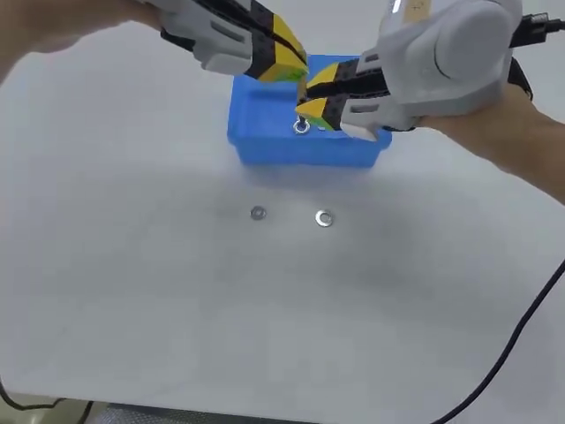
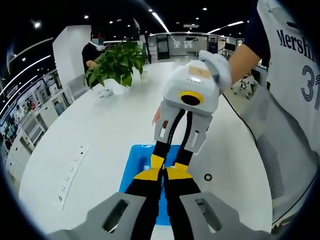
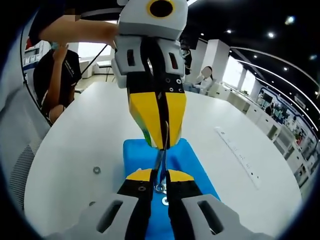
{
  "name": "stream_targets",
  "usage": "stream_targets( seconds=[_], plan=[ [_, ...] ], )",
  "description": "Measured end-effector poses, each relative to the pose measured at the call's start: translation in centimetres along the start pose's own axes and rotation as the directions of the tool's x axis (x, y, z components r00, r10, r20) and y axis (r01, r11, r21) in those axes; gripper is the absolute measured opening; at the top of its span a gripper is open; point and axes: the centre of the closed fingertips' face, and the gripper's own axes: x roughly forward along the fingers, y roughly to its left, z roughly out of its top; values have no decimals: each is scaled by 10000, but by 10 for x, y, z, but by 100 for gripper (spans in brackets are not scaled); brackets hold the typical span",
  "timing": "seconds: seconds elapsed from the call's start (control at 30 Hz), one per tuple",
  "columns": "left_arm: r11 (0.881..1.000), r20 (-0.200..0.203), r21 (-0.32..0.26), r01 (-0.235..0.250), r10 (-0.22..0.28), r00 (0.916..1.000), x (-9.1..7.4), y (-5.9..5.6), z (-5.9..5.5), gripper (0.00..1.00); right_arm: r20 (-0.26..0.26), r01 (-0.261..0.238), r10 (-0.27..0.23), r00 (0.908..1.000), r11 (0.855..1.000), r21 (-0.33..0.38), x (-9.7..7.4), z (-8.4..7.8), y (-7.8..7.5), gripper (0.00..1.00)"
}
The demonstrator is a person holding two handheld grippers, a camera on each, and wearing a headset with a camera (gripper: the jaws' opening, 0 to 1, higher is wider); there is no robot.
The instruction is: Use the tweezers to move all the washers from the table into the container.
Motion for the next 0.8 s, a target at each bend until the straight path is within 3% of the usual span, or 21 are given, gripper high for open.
stream_targets(
  seconds=[0.13, 0.33, 0.53, 0.8],
  plan=[
    [9999, 79, 98, -60, 60, 10000, -7, -1, 8, 5, 163, 74, -73, 9998, 9999, -71, -7, 10, 1, 10],
    [9983, 87, 588, -11, 6, 10000, -20, -12, 26, 5, 394, 126, -115, 9992, 9996, -270, -22, 26, 7, 10],
    [9961, 25, 878, 73, -76, 10000, -29, -31, 39, 6, 562, 99, -63, 9984, 9979, -637, -41, 42, 21, 10],
    [9941, 4, 1063, 211, -213, 9998, -32, -56, 48, 5, 543, -148, 190, 9983, 9969, -770, -54, 46, 43, 10]
  ],
)
